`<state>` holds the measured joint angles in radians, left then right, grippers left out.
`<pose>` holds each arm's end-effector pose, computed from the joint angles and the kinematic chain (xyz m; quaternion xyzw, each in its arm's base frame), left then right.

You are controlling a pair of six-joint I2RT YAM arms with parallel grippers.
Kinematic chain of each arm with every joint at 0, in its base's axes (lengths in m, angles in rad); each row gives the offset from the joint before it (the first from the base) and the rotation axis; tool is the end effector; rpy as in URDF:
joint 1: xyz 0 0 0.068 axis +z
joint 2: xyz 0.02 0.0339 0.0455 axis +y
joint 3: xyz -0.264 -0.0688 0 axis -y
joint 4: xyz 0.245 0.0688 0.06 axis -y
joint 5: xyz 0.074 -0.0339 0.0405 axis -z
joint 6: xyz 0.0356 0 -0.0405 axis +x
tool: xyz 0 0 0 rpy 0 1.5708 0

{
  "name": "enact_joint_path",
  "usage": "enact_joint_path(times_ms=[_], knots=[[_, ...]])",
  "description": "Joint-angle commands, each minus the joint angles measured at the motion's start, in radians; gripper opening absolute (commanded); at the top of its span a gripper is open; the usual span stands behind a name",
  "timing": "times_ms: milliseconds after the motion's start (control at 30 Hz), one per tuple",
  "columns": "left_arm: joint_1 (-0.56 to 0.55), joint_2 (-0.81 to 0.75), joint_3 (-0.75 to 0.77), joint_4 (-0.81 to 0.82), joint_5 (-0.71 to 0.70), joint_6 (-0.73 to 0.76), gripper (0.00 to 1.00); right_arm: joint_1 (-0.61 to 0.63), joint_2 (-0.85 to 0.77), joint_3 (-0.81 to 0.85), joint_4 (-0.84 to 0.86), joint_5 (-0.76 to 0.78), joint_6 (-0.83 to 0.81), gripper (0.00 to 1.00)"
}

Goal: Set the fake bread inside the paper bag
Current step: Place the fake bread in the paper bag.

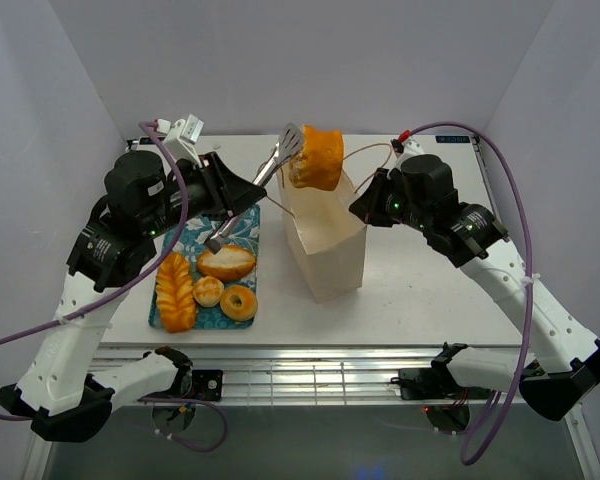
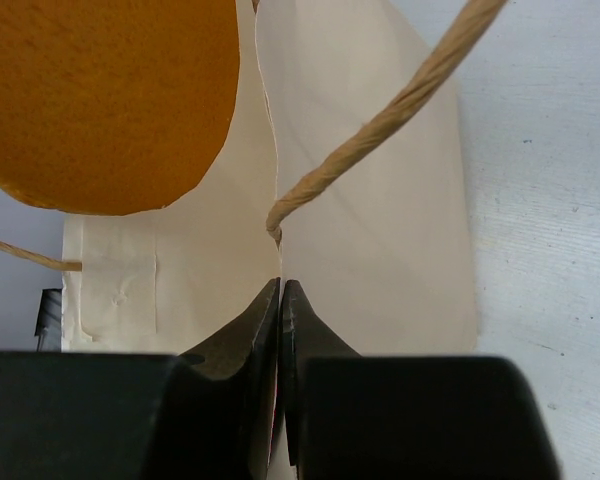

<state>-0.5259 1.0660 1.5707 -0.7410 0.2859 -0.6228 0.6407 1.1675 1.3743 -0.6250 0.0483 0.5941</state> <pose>0.1532 -0.1005 0.4902 0.0504 0.7809 -0.4267 0.4534 0.1966 0.1445 0.4209 -0.0064 0.8383 0.2989 0.4559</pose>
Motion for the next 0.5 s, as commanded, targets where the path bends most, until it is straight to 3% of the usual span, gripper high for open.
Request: enact_joint_path(times_ms=[0,233,467], knots=[[-0.002,-0.023,0.051,0.025,-0.014,0.015,0.4,-0.001,-0.029,-0.006,0.053,0.004,-0.014,0.08],[-0.002,-0.017,0.06,0.005,-0.013,0.023,0.48,-0.001,-0.029,-0.006,0.053,-0.001,-0.016,0.08],[-0.002,-0.018,0.084,0.011,-0.021,0.035,0.47,-0.003,-0.028,-0.009,0.051,-0.004,-0.017,0.08]])
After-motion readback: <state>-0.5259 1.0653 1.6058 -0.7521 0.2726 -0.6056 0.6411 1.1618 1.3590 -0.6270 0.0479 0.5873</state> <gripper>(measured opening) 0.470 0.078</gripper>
